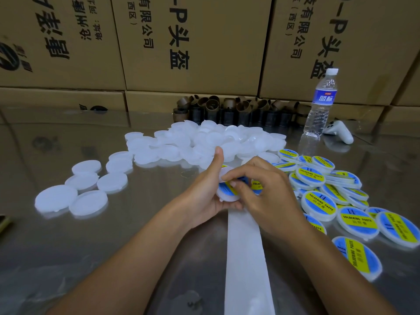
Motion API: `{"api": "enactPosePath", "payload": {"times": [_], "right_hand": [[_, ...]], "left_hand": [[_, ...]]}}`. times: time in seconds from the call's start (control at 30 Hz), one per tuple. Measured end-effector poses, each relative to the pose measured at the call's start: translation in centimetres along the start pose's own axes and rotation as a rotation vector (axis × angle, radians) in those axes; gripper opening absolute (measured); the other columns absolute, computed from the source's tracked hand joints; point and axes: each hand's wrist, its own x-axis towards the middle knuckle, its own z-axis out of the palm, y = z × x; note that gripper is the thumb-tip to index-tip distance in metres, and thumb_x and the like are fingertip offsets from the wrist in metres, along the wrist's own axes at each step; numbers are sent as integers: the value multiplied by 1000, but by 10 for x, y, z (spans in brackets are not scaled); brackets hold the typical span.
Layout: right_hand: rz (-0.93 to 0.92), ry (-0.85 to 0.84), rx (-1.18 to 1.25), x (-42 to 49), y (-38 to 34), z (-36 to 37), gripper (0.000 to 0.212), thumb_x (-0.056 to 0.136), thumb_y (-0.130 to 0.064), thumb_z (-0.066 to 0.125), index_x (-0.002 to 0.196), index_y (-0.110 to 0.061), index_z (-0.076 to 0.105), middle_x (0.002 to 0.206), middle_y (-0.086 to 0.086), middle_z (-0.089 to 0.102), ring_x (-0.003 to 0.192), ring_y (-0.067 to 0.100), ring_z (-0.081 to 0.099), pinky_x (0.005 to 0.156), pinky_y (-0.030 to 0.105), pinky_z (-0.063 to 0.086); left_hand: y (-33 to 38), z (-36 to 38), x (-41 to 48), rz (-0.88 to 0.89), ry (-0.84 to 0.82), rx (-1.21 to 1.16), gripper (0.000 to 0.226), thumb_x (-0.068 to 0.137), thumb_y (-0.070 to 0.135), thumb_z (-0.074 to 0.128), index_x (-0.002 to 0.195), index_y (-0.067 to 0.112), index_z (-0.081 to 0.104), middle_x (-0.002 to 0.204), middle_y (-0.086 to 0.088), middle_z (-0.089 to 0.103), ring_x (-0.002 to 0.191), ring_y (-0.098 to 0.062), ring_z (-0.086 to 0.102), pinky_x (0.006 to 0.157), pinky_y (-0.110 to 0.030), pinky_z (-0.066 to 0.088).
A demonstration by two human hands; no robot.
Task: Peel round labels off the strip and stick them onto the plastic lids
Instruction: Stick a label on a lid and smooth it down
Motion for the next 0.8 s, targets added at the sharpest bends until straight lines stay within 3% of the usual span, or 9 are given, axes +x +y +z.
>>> {"api": "enactPosePath", "payload": {"times": [0.13, 0.33, 0.6, 0.8], "right_hand": [[-39, 23, -45, 0, 1, -1, 31, 78, 0, 63, 88, -26, 75, 71, -2, 52, 70, 13, 51, 65, 26, 42], [-99, 28, -110, 0, 1, -1, 28, 76, -6, 59, 88, -25, 76, 69, -9, 51, 67, 11, 50, 66, 37, 43], [-119, 13, -116, 1, 1, -3, 30, 76, -1, 63, 85, -26, 76, 68, -16, 47, 65, 10, 49, 68, 32, 38], [-119, -5, -113, 1, 1, -6, 30, 76, 0, 66, 84, -27, 76, 69, -11, 54, 67, 9, 51, 70, 29, 34]], "left_hand": [[2, -1, -2, 43, 1, 53, 48, 96, 48, 40, 88, 10, 69, 82, -8, 67, 83, -22, 62, 74, -32, 54], [4, -2, -3, 46, -42, 57, 49, 100, 43, 38, 78, 12, 68, 68, -3, 65, 61, -15, 62, 56, -26, 53], [4, -5, -3, 20, -79, 74, 44, 96, 46, 42, 81, 11, 64, 75, -8, 63, 57, -12, 62, 52, -23, 51], [3, -6, -3, 5, -87, 53, 46, 95, 47, 40, 87, 7, 60, 80, -12, 61, 59, -13, 63, 53, -23, 52]]}}
